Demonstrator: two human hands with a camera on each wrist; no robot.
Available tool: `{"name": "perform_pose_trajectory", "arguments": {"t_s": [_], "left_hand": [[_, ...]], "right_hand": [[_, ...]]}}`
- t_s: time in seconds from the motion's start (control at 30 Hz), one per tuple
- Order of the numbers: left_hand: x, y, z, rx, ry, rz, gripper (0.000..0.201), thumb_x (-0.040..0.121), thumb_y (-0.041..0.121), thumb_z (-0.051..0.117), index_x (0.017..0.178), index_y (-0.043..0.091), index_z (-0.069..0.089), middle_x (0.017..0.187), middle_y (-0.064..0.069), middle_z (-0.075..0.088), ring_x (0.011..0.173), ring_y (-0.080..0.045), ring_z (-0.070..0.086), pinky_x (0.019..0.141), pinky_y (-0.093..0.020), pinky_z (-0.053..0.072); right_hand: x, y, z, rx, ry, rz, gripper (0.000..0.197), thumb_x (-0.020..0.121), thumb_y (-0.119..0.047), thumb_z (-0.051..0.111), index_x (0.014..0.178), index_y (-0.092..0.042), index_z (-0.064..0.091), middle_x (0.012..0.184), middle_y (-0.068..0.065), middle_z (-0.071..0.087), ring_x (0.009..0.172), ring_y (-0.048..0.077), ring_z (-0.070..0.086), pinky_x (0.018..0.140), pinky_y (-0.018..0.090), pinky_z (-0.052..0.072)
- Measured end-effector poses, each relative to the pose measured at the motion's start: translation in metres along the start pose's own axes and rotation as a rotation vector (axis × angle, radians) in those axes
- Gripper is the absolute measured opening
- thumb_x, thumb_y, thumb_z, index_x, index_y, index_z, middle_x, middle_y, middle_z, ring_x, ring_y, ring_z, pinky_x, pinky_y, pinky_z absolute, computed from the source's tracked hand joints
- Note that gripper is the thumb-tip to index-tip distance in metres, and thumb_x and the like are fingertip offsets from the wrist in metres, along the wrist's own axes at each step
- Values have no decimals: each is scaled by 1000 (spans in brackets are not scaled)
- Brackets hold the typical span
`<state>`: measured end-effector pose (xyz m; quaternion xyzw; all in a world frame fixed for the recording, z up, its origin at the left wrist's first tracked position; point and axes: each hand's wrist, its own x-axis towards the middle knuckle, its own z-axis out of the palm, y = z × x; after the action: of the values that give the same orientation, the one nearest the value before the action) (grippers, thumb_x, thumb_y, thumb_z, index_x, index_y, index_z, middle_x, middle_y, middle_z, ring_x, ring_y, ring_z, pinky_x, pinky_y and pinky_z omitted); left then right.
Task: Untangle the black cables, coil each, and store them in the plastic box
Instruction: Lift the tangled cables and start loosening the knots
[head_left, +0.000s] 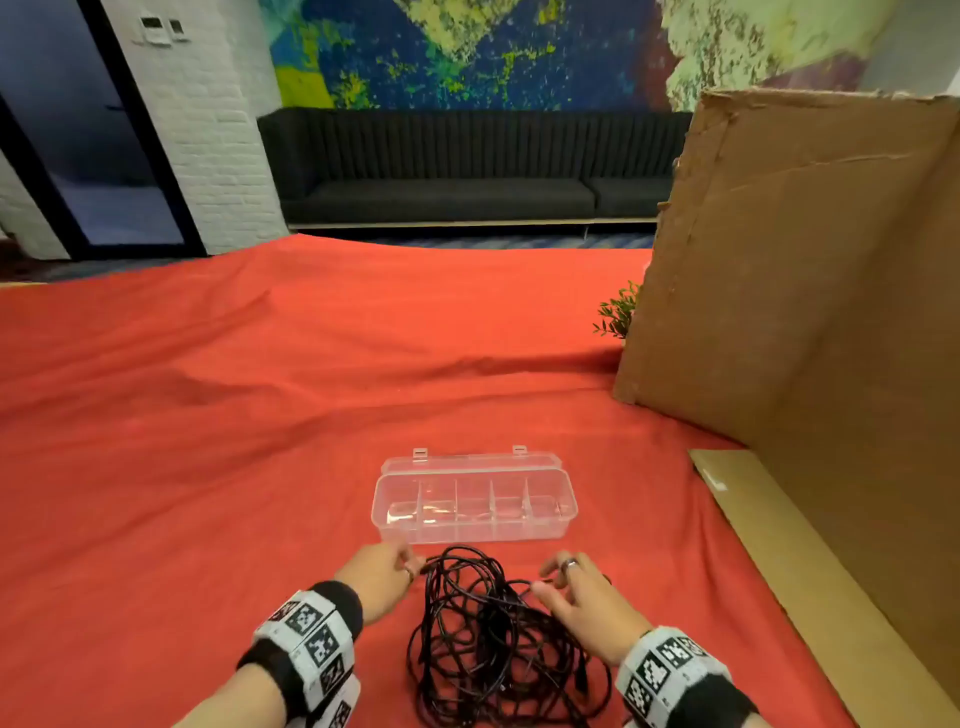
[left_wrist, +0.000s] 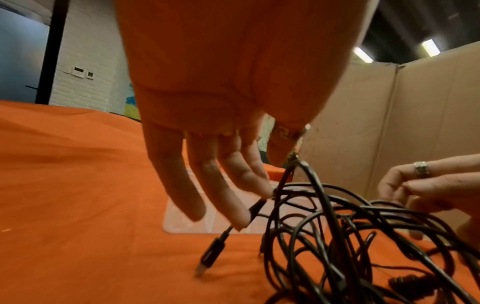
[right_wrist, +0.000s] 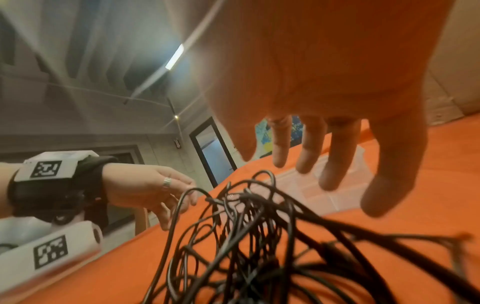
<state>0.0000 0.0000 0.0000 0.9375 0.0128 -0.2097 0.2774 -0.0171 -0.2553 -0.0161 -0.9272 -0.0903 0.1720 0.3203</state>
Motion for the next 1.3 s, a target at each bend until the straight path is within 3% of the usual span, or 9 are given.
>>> {"name": "perform_pose_trajectory", "arguments": {"t_s": [0.2, 0.33, 0.5, 0.63, 0.73, 0.83, 0.93, 1.07, 1.3], "left_hand": [[7, 5, 15, -122, -41, -18, 45, 88, 63, 34, 106, 22, 44, 73, 0, 57, 54, -12, 55, 46, -19, 38], [19, -1, 30, -250, -15, 41, 55, 78, 55, 62, 121, 31, 38, 94, -1, 54, 77, -15, 59, 53, -22, 46], [19, -4, 45, -440, 44, 144, 32, 86, 12, 63, 113, 17, 47, 67, 3, 45, 45, -3, 45, 42, -22, 46], [8, -2, 45, -605, 49, 157, 32, 87, 35, 61, 113, 19, 56, 90, 0, 61, 74, -2, 60, 50, -24, 49], [4, 3, 43, -737, 15, 112, 31, 88, 47, 54, 107, 24, 59, 95, 1, 62, 79, -9, 57, 58, -25, 51], [7, 4, 39, -726, 54, 148, 12, 88, 29, 61, 97, 21, 58, 77, 1, 57, 60, -8, 52, 46, -17, 42], [15, 0, 35, -818, 60, 211, 17, 85, 8, 63, 94, 22, 57, 77, -1, 62, 58, -8, 56, 48, -19, 44], [19, -3, 32, -834, 19, 251, 22, 90, 1, 52, 93, 23, 50, 87, -9, 65, 65, -14, 60, 60, -31, 48], [15, 8, 28, -732, 74, 346, 17, 97, 12, 44, 106, 27, 43, 74, -3, 68, 64, -19, 61, 68, -44, 54]], "right_hand": [[13, -7, -9, 14, -241, -141, 22, 93, -44, 49, 107, -27, 46, 81, -14, 52, 64, -4, 46, 64, 10, 36], [19, 3, 1, 2, -228, -250, 35, 84, -30, 67, 113, -32, 48, 91, -9, 57, 68, 0, 48, 69, 14, 40], [20, 9, 10, 89, -147, -297, 30, 87, -15, 63, 109, -30, 52, 95, 5, 63, 85, 17, 57, 89, 33, 46], [10, 14, 20, 305, -77, -328, 30, 85, -2, 63, 106, -23, 56, 110, 27, 61, 96, 20, 57, 94, 32, 47], [9, 16, 32, 429, 24, -374, 32, 85, 4, 61, 105, -21, 55, 93, 14, 56, 88, 14, 55, 81, 24, 48], [11, 15, 37, 467, 139, -367, 31, 87, -1, 60, 104, -25, 51, 82, -6, 57, 76, 6, 57, 59, 18, 50], [15, 16, 36, 513, 210, -330, 30, 86, -9, 64, 105, -26, 49, 75, 5, 52, 69, 13, 60, 43, 29, 51], [19, 9, 24, 496, 131, -252, 24, 88, -27, 62, 110, -23, 52, 82, 3, 51, 59, 1, 57, 47, 22, 48], [32, -9, 8, 334, -4, -213, 31, 95, -39, 46, 126, -35, 43, 92, 0, 52, 60, 14, 60, 46, 24, 43]]}}
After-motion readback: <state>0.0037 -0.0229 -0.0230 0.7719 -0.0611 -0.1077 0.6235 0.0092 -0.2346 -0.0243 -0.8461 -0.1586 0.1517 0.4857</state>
